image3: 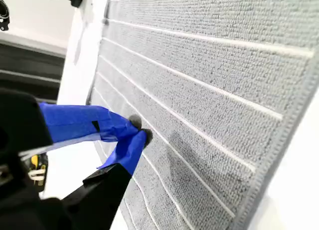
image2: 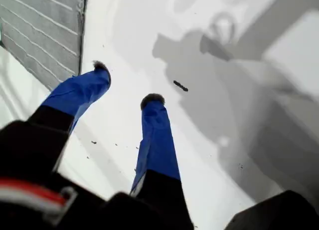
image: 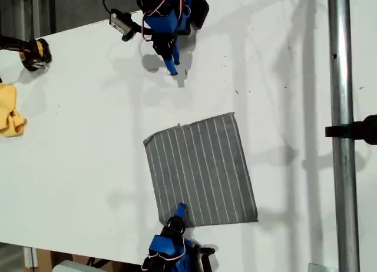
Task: Grasp corners of a towel and fold twice.
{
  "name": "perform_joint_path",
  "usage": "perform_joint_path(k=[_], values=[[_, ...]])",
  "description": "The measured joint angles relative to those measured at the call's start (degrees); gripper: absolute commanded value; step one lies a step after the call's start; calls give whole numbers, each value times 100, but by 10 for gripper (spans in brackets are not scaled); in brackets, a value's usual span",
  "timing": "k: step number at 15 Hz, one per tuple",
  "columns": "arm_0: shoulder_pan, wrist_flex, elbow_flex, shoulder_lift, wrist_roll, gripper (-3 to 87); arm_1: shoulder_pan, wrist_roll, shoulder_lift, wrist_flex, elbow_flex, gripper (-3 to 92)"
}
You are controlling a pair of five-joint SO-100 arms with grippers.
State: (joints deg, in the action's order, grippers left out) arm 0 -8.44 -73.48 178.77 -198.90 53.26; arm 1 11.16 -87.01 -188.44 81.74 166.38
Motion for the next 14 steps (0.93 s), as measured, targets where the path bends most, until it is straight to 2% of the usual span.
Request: perform_joint_path(k=[5,7,8,9,10,11,13,14], values=[[0,0,0,0,62,-23,149,0,0,0,0,185],[-70,0,0,0,448,-20,193,0,0,0,0,183],[-352,0,0,0,870,54,334,0,0,0,0,194],[-589,18,0,0,1846,63,536,0,0,0,-9,208],[-615,35,0,0,2918,44,668,0,0,0,-123,180],[-615,62,0,0,3533,2,650,0,-9,-9,-413,106],[-545,53,0,0,3032,-23,835,114,-26,-237,-712,7],[-492,70,0,0,2883,-22,782,255,-26,-589,-721,-2]])
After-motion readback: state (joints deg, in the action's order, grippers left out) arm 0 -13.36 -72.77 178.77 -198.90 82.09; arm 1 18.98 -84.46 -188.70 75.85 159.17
